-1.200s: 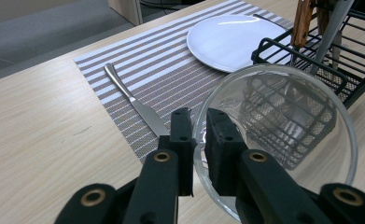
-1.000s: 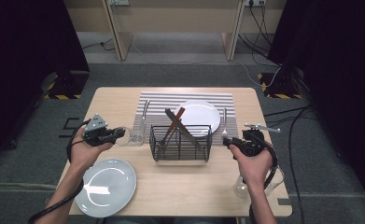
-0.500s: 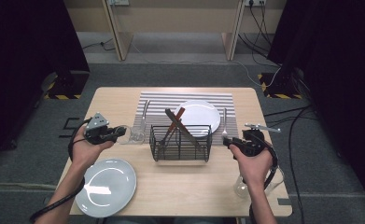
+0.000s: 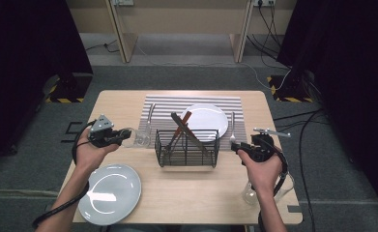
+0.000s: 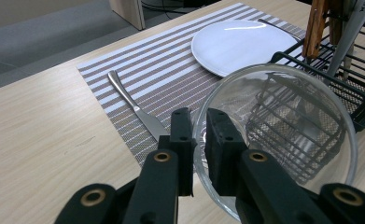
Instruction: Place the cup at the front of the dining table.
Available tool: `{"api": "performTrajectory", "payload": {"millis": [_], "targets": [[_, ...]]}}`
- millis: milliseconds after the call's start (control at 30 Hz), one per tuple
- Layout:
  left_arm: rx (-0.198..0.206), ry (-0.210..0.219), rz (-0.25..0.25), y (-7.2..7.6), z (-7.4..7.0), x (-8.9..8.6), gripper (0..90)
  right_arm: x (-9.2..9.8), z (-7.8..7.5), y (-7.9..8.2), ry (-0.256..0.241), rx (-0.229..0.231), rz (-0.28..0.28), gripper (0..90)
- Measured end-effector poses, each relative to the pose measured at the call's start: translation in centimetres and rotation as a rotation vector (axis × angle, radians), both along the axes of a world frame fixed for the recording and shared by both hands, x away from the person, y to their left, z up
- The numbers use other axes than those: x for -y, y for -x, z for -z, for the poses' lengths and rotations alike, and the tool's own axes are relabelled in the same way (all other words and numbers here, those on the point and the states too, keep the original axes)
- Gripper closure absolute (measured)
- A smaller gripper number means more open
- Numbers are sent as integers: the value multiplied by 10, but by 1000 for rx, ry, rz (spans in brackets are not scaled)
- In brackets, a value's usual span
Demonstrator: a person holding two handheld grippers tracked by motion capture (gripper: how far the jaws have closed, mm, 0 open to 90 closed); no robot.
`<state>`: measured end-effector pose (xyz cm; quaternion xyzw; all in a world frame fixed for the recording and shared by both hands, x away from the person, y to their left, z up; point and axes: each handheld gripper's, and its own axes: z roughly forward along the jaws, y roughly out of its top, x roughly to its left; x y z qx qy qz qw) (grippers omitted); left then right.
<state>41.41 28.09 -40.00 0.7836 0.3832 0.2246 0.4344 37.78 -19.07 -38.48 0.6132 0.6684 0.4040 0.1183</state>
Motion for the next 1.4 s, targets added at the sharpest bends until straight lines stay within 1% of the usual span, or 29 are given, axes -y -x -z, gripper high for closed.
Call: {"api": "performTrajectory", "payload": {"millis": [400,533,600,867,1100,1333,1400], "targets": [[3,2,-1,-5,0,1,811,0,0,0,-1,0,2,584],[5,-12,-1,-6,-1,2,811,0,0,0,-2,0,2,583],[8,-7,-4,-7,-1,3,811,0,0,0,-2,1,2,584],[4,-12,-5,-10,0,3,811,1,-1,0,-2,4,3,584],[12,-7,-8,-13,-1,4,812,0,0,0,-3,3,3,584],[10,-11,-6,-17,-1,6,811,0,0,0,-1,4,2,585],[9,-14,-13,-17,-1,6,811,0,0,0,-2,3,2,586]]}}
